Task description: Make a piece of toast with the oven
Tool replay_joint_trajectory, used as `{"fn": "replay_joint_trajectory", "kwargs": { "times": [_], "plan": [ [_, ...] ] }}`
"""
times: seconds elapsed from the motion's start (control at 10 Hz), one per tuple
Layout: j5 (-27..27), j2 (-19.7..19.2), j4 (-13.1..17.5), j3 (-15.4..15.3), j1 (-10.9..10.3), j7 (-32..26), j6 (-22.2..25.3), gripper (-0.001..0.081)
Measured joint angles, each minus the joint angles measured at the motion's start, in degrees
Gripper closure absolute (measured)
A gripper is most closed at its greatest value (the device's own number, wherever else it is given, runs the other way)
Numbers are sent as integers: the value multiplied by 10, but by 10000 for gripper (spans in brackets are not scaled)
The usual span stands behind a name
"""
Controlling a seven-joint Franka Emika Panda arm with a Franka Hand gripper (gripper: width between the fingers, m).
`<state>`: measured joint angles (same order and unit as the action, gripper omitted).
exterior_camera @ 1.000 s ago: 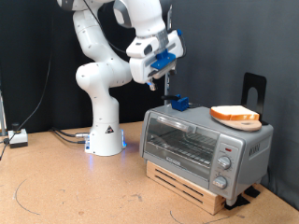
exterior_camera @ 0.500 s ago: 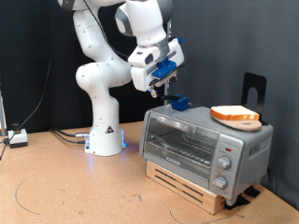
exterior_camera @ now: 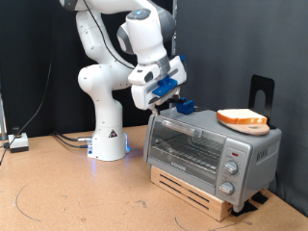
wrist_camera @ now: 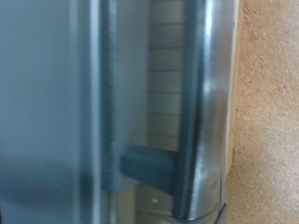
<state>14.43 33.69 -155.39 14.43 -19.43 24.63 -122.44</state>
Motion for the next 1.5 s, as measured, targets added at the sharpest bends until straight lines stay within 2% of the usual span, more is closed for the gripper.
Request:
{"fn": "replay_joint_trajectory", "kwargs": {
  "times": [0.3,0.6,0.9,1.5],
  "plan": [
    [-9,-31,-26,0,8,1,-61,2],
    [-8,-68,-28,2,7,-4,-106,2],
    [-8,-81,-24,17,9,-8,-109,2],
    [-35,-97,-10,37,32,-19,-110,2]
  ]
}}
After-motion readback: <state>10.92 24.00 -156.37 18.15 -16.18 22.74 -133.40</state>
